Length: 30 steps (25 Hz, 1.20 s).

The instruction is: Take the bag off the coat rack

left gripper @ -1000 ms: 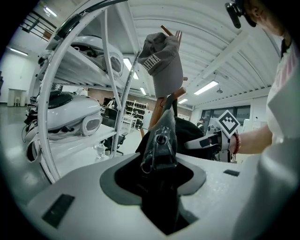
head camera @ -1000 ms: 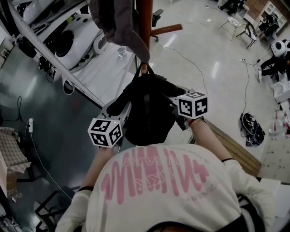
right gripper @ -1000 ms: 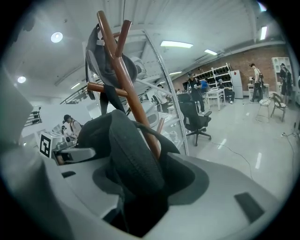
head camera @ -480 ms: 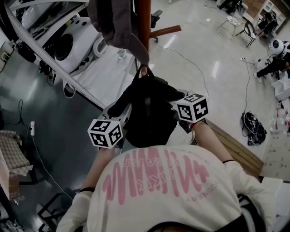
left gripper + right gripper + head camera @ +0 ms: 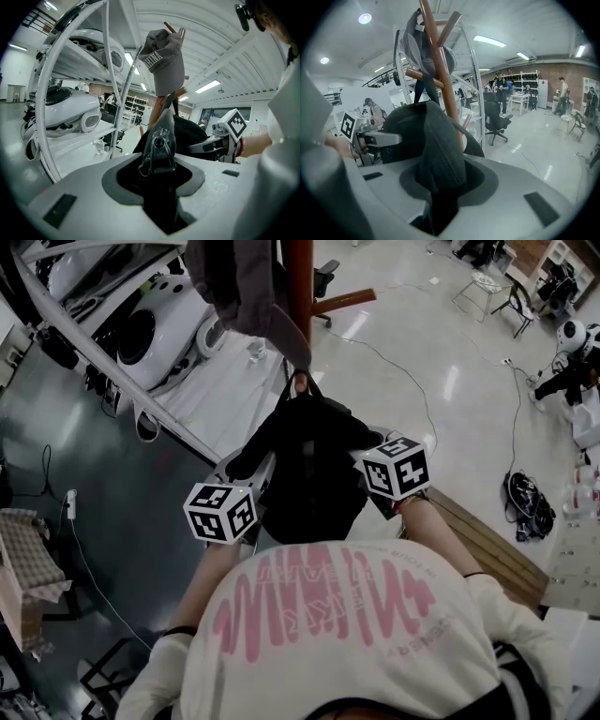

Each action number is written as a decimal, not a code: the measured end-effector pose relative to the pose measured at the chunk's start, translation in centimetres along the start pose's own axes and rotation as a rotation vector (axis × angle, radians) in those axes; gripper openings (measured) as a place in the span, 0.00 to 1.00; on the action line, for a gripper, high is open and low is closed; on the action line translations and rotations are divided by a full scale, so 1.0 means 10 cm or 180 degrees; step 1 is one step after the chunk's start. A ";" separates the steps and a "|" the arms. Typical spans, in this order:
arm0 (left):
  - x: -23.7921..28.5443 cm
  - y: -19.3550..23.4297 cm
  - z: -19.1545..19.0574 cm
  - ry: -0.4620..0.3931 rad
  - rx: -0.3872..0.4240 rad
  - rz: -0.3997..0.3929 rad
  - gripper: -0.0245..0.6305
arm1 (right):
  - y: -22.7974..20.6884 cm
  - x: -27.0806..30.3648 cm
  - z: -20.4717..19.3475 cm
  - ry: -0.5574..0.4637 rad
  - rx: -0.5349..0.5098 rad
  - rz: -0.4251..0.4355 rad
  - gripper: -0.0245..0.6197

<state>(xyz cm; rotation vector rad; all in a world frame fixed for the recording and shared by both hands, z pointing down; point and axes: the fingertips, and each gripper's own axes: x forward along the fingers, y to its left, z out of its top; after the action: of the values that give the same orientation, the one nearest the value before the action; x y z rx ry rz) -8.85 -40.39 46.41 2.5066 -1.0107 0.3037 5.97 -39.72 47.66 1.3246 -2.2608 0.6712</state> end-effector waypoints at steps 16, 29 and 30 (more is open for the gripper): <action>-0.02 0.00 0.08 -0.0042 0.0016 0.0031 0.24 | 0.03 -0.03 0.04 -0.0011 0.0009 -0.0008 0.19; -0.01 -0.03 0.12 -0.0070 0.0019 0.0065 0.24 | 0.00 -0.06 0.05 -0.0034 -0.0014 -0.0035 0.19; -0.02 -0.04 0.12 -0.0073 0.0020 0.0066 0.24 | 0.00 -0.06 0.05 -0.0036 -0.0014 -0.0035 0.19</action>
<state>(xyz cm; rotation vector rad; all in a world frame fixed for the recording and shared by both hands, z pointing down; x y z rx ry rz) -8.66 -40.63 45.15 2.5121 -1.0468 0.2855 6.12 -39.66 46.89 1.3413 -2.2610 0.6563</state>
